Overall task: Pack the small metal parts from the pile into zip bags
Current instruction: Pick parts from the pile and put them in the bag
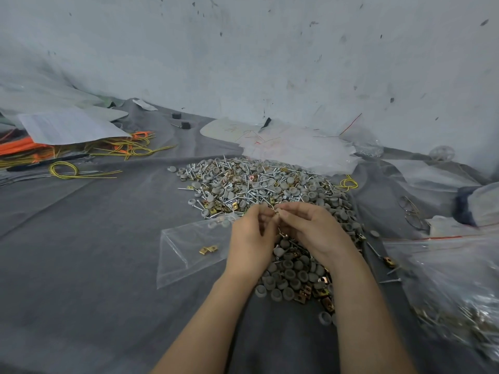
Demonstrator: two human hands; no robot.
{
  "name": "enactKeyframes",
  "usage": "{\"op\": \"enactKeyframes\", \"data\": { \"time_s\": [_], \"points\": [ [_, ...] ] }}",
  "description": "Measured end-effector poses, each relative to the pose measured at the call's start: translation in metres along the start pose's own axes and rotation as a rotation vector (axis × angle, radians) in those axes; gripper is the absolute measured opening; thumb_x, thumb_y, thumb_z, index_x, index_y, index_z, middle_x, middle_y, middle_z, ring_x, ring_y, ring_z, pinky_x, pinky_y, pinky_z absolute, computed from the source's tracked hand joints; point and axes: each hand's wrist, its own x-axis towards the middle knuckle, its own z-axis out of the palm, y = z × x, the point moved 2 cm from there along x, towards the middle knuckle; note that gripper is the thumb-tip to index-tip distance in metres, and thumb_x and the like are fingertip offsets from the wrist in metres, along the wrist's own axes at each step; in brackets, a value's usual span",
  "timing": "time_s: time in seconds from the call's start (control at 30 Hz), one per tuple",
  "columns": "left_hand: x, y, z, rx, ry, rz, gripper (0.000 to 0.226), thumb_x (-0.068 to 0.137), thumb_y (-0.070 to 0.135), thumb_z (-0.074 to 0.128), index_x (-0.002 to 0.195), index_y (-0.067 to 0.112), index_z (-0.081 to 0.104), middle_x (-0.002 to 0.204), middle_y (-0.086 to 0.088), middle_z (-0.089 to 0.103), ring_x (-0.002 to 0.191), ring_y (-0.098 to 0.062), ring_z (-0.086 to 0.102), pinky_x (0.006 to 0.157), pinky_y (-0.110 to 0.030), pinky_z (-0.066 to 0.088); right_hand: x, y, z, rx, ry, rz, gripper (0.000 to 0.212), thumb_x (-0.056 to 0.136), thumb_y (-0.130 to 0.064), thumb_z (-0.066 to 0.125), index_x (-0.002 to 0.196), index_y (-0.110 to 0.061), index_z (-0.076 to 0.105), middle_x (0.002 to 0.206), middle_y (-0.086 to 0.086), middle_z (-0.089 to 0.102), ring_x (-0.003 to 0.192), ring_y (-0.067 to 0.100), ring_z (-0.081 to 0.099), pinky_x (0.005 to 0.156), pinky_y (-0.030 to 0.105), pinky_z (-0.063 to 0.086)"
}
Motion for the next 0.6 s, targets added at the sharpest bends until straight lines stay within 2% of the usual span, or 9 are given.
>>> {"op": "enactKeyframes", "data": {
  "time_s": [0.13, 0.27, 0.33, 0.43, 0.53, 0.6],
  "points": [
    [0.0, 0.001, -0.002, 0.007, 0.019, 0.036, 0.012, 0.092, 0.011, 0.06, 0.089, 0.022, 0.055, 0.078, 0.01, 0.062, 0.073, 0.006, 0.058, 0.06, -0.008, 0.044, -0.001, -0.002, 0.001, -0.101, -0.009, -0.057, 0.026, 0.093, -0.005, 0.056, 0.091, -0.025, 0.072, 0.092, 0.004, 0.074, 0.091, 0.019, 0.067, 0.087, 0.034, 0.052],
    [0.0, -0.001, -0.002, 0.095, 0.038, 0.096, 0.006, 0.094, 0.01, 0.056, 0.098, 0.011, 0.06, 0.081, 0.002, 0.065, 0.073, -0.007, 0.059, 0.069, -0.026, 0.049, -0.003, -0.009, 0.005, -0.347, 0.022, -0.15, 0.026, 0.096, -0.013, 0.054, 0.095, -0.035, 0.068, 0.091, -0.011, 0.071, 0.087, 0.002, 0.065, 0.078, 0.016, 0.049],
    [0.001, -0.001, -0.003, 0.072, 0.054, 0.072, 0.005, 0.094, 0.01, 0.056, 0.097, 0.014, 0.058, 0.079, 0.008, 0.062, 0.072, -0.002, 0.059, 0.067, -0.021, 0.049, -0.004, -0.011, 0.006, -0.395, 0.002, -0.169, 0.019, 0.094, -0.02, 0.057, 0.102, -0.035, 0.067, 0.099, -0.013, 0.069, 0.093, -0.002, 0.063, 0.08, 0.01, 0.046],
    [0.002, -0.002, -0.003, -0.022, 0.038, -0.011, 0.008, 0.095, 0.011, 0.056, 0.093, 0.02, 0.056, 0.081, 0.009, 0.061, 0.073, 0.001, 0.059, 0.063, -0.009, 0.045, -0.005, -0.01, 0.007, -0.335, -0.022, -0.171, 0.016, 0.091, -0.023, 0.062, 0.102, -0.033, 0.068, 0.096, -0.012, 0.071, 0.09, -0.005, 0.064, 0.073, 0.005, 0.045],
    [0.003, -0.002, -0.001, -0.076, 0.008, -0.059, 0.009, 0.095, 0.013, 0.056, 0.092, 0.022, 0.055, 0.083, 0.002, 0.063, 0.078, -0.012, 0.062, 0.069, -0.018, 0.051, -0.003, -0.008, 0.005, -0.287, 0.039, -0.174, 0.011, 0.091, -0.024, 0.062, 0.093, -0.033, 0.068, 0.086, -0.014, 0.071, 0.083, -0.003, 0.065, 0.072, 0.007, 0.048],
    [0.003, -0.003, -0.002, -0.094, 0.003, -0.087, 0.005, 0.095, 0.014, 0.055, 0.095, 0.019, 0.055, 0.084, -0.001, 0.063, 0.078, -0.015, 0.063, 0.07, -0.023, 0.051, -0.001, -0.005, 0.001, -0.217, 0.083, -0.158, 0.01, 0.092, -0.03, 0.058, 0.091, -0.029, 0.068, 0.075, -0.017, 0.067, 0.074, 0.0, 0.062, 0.073, 0.017, 0.049]
  ]
}}
